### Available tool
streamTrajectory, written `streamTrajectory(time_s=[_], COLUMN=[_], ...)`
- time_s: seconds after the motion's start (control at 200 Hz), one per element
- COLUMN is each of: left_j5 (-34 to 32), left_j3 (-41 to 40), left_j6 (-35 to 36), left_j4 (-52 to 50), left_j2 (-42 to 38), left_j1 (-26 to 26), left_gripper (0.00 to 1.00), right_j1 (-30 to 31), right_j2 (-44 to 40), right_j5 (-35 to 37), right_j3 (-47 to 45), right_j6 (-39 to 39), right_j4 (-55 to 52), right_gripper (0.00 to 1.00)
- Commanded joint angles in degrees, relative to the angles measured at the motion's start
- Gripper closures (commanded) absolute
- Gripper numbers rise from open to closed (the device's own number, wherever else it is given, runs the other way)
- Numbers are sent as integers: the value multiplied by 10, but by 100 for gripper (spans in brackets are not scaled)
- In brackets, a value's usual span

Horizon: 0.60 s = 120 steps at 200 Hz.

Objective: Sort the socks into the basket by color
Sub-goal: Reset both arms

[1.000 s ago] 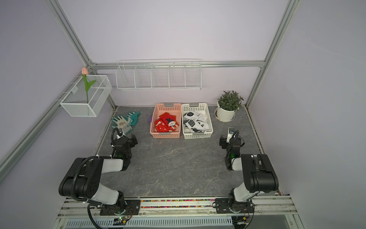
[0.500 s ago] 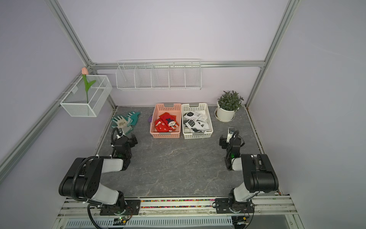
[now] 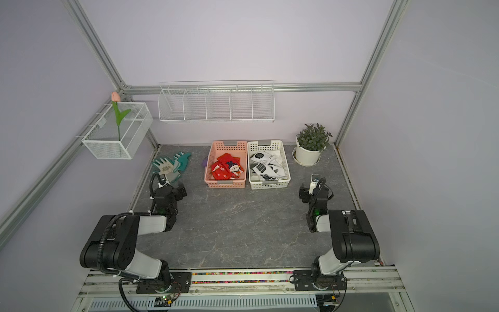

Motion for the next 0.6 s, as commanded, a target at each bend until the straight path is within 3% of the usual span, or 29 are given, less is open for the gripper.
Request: streamTrajectory(time_s=[0.0, 0.13, 0.315, 0.595], left_j5=[18, 6, 2, 9], left_j3=[-45, -104, 20, 19], left_j6=[10, 4, 5, 3], left_j4=[79, 202, -14, -17], left_j2=[-19, -11, 0, -3], left_j1=[2, 2, 2, 4], left_gripper=[0, 0, 1, 1], right_j1=[0, 0, 0, 0], right_j2=[-7, -7, -7, -6], right_j5=[-5, -5, -6, -4], right_j3=[0, 0, 0, -1], right_j6=[4, 4, 4, 4], right_j4=[8, 8, 8, 7], right_gripper=[11, 11, 11, 11])
